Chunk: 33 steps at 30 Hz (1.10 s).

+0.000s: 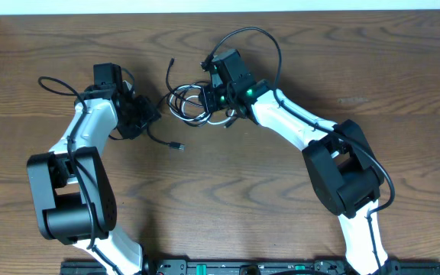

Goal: Untangle cables

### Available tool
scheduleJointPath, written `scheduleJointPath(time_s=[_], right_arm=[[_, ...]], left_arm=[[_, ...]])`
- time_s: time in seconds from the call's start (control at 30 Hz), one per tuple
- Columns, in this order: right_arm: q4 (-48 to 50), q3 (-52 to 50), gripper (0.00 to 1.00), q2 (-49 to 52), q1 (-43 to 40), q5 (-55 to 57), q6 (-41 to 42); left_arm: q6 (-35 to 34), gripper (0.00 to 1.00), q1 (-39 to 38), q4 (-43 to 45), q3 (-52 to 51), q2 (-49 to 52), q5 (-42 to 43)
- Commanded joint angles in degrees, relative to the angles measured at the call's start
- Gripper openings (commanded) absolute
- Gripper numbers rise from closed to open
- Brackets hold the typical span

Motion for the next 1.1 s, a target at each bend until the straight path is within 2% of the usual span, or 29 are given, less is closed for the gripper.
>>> scheduleJointPath(time_s=[0.0,0.1,0.4,0.5,0.67,0.83,1.07], right_arm=[[3.1,0.0,0.01,0.4,0.2,-3.5,-0.1],[6.1,0.0,0.01,0.4,-0.6,-9.2,-0.1],[14.6,0.0,0.01,0.1,-4.4,-32.5,0.2],[17.0,0.0,0.01,-0.8,-5.6,-35.7,2.2],[18.3,0.0,0.01,-4.9,-6.2,-33.2,2.1],[17.7,0.0,0.01,-11.5,-5.6,-26.7,-3.5],[17.7,0.0,0.01,-20.2,-5.7,-25.2,-9.8]], left_arm=[[4.9,0.59,0.1,1.2,0.7,-1.6,7.0],[6.8,0.62,0.1,1.8,0.7,-1.6,10.6],[6.8,0.65,0.1,1.9,0.7,-1.6,10.7],[6.7,0.65,0.1,1.9,0.7,-1.6,10.7],[6.8,0.65,0.1,1.9,0.7,-1.6,10.7],[6.8,0.65,0.1,1.9,0.7,-1.6,10.7],[6.7,0.65,0.1,1.9,0.7,-1.6,10.7]])
